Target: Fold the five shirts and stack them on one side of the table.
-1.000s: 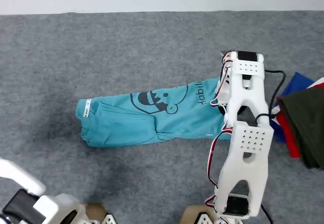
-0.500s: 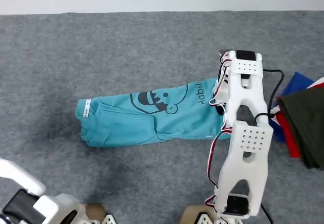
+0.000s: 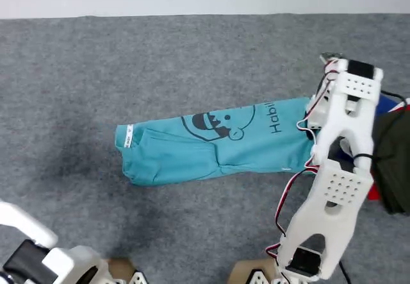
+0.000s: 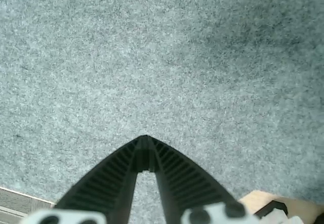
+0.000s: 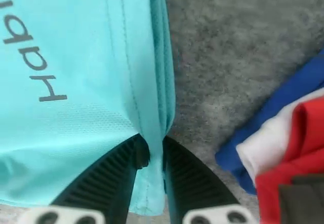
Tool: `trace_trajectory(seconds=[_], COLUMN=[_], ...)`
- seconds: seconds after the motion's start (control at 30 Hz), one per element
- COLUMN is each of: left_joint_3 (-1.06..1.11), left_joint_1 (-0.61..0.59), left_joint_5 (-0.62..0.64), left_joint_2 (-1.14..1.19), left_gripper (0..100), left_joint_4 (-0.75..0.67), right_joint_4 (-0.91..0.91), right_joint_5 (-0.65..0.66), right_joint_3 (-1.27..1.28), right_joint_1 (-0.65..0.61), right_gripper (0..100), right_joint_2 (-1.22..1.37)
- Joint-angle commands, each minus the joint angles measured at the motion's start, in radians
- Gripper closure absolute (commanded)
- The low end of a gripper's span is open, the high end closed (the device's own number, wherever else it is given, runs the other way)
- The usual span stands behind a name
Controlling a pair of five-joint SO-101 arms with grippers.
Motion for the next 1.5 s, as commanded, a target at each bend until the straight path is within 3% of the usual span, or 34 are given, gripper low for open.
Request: trace_trajectory(seconds=[0.0,0.4,0.67,1.13,1.47], left_joint_3=[0.001,0.027,0.027,0.028,0.153], left_joint_1=[0.008,0.008,0.008,0.002,0.000], left_joint_5=[-0.006,-0.006,-0.005,-0.003,-0.003], left_joint_2=[-0.052,-0.054,-0.054,-0.046,-0.054], left_gripper=[100,100,100,100,100], left_joint_4=[0.023,0.021,0.021,0.021,-0.043], right_joint_4=[0.027,0.087,0.004,-0.199,-0.306], right_joint_5=[0.032,0.015,0.011,0.055,0.055], right_joint_3=[-0.037,-0.035,-0.035,-0.037,-0.038], right_joint_1=[-0.019,-0.486,-0.748,-1.009,-1.116], right_gripper=[98.9,98.9,98.9,98.8,98.8], right_joint_2=[-0.090,-0.188,-0.186,-0.150,-0.070])
